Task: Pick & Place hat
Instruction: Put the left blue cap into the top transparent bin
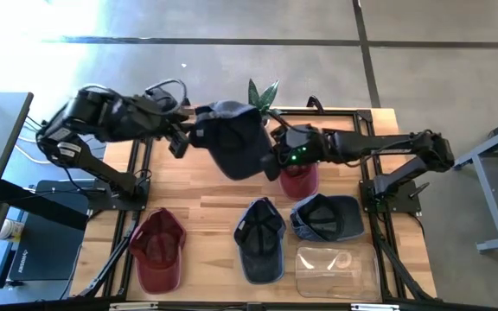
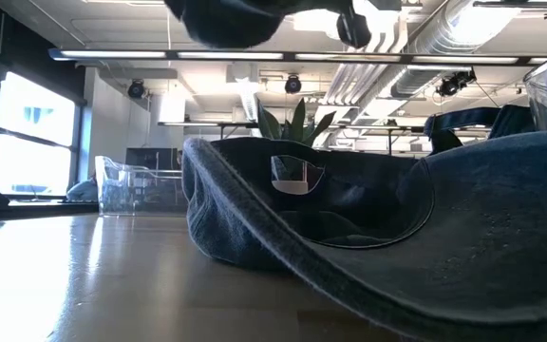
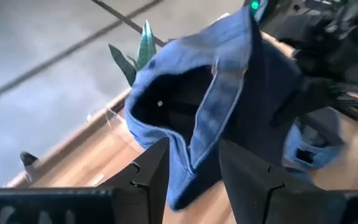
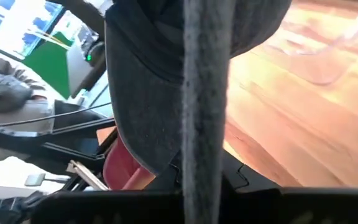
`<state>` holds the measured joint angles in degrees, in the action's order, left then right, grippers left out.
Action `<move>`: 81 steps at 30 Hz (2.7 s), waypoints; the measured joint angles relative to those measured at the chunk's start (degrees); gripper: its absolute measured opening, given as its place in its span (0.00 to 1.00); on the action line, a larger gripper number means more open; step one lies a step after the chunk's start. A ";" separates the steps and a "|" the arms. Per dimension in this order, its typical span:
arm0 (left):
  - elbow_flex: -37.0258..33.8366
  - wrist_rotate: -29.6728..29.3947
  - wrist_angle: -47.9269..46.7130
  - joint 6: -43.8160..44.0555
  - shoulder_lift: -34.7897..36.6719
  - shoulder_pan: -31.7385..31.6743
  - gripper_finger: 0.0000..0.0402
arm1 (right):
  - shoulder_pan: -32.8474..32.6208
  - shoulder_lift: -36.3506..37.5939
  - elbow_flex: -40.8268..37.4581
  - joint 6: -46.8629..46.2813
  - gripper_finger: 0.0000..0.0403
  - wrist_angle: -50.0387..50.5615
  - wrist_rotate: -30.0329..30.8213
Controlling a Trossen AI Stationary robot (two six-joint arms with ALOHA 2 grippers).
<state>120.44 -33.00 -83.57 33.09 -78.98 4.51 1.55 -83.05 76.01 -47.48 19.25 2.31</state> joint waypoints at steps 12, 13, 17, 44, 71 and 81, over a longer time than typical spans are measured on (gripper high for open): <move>-13.29 8.96 30.66 -19.18 -6.72 -8.32 0.10 | -3.42 1.07 0.00 2.71 0.02 -5.09 -1.37; -13.04 12.39 30.13 -19.48 -7.36 -9.50 0.08 | -3.72 1.07 0.00 2.66 0.02 -4.79 -1.19; -9.41 30.81 28.35 -19.26 -7.99 -13.13 0.02 | -4.41 1.07 0.00 2.15 0.02 -3.02 0.40; 12.75 47.73 7.71 -17.40 -11.11 -15.72 0.36 | -3.03 1.07 0.02 3.76 0.03 -1.85 4.35; 13.16 38.90 -1.47 -32.62 -12.46 -21.75 0.67 | -3.07 1.05 0.02 6.99 0.02 3.23 5.87; 14.57 39.18 0.08 -39.86 -9.88 -21.78 0.70 | -3.09 1.05 0.02 6.55 0.03 3.22 5.87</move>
<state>135.01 6.17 -83.49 -6.77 -88.87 -17.26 -1.54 -82.00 76.02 -40.93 22.46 8.19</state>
